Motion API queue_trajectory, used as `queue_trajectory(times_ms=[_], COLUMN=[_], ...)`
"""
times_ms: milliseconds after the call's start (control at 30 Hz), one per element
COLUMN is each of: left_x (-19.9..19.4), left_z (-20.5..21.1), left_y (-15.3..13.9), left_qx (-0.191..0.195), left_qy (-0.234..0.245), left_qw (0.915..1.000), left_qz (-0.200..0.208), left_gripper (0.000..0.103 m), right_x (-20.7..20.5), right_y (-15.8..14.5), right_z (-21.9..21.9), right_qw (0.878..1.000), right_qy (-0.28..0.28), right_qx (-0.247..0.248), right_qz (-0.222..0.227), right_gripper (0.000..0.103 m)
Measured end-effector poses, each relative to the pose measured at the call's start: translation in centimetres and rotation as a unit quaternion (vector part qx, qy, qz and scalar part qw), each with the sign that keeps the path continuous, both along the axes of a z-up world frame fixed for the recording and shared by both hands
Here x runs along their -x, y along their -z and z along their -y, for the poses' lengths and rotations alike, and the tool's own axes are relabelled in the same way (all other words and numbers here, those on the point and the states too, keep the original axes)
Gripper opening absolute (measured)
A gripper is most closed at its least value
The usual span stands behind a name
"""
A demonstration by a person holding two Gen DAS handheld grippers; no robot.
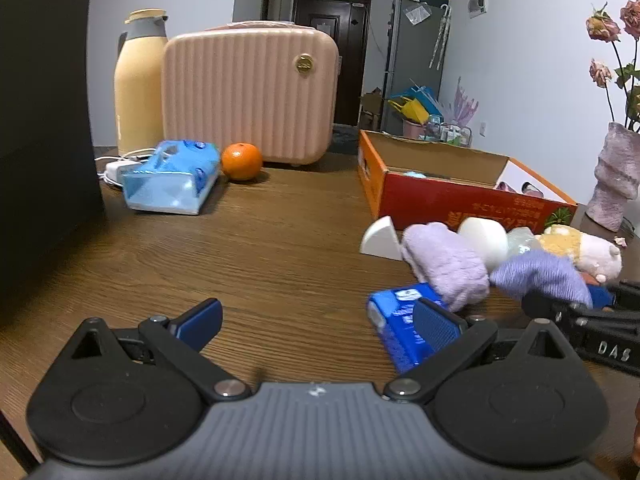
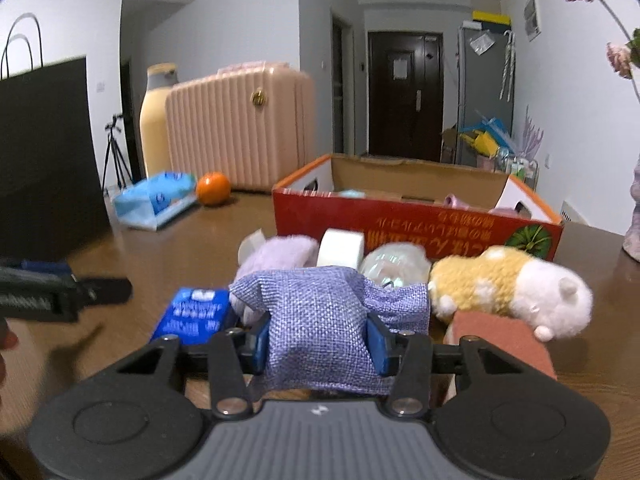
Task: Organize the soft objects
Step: 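Grasp the lavender fabric pouch with the right tool and lift it, then carry the lavender pouch in the right tool while the left tool grasps the blue handkerchief pack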
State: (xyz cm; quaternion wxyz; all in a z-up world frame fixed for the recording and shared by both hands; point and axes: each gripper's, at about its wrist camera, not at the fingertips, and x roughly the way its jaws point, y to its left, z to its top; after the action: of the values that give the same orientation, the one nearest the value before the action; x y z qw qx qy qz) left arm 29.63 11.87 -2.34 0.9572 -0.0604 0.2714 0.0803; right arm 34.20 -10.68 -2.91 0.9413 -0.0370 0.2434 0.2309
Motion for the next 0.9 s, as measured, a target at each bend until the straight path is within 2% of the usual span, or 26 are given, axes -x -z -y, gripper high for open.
queue_trajectory(times_ms=[433,700,900], left_x=[-2.0,-4.0,-5.7], left_z=[5.4,7.8,9.0], left_y=[1.3,2.1,2.8], left_qx=[-0.008,-0.042,-0.051], left_qy=[0.025,0.012,0.007], left_qw=[0.9991,0.9975,0.9960], left_qz=[-0.034,-0.055,-0.074], left_gripper=[0.103,0.103,0.103], right_x=[0.0,-0.5,-0.6], right_y=[-1.5,-1.2,-1.1], right_z=[4.2,5.9,6.2], right_qw=[0.999,0.998,0.997], right_qy=[0.029,0.047,0.052], right_qx=[-0.037,-0.043,-0.043], right_qz=[0.026,0.024,0.023], right_gripper=[0.046,0.046,0.046])
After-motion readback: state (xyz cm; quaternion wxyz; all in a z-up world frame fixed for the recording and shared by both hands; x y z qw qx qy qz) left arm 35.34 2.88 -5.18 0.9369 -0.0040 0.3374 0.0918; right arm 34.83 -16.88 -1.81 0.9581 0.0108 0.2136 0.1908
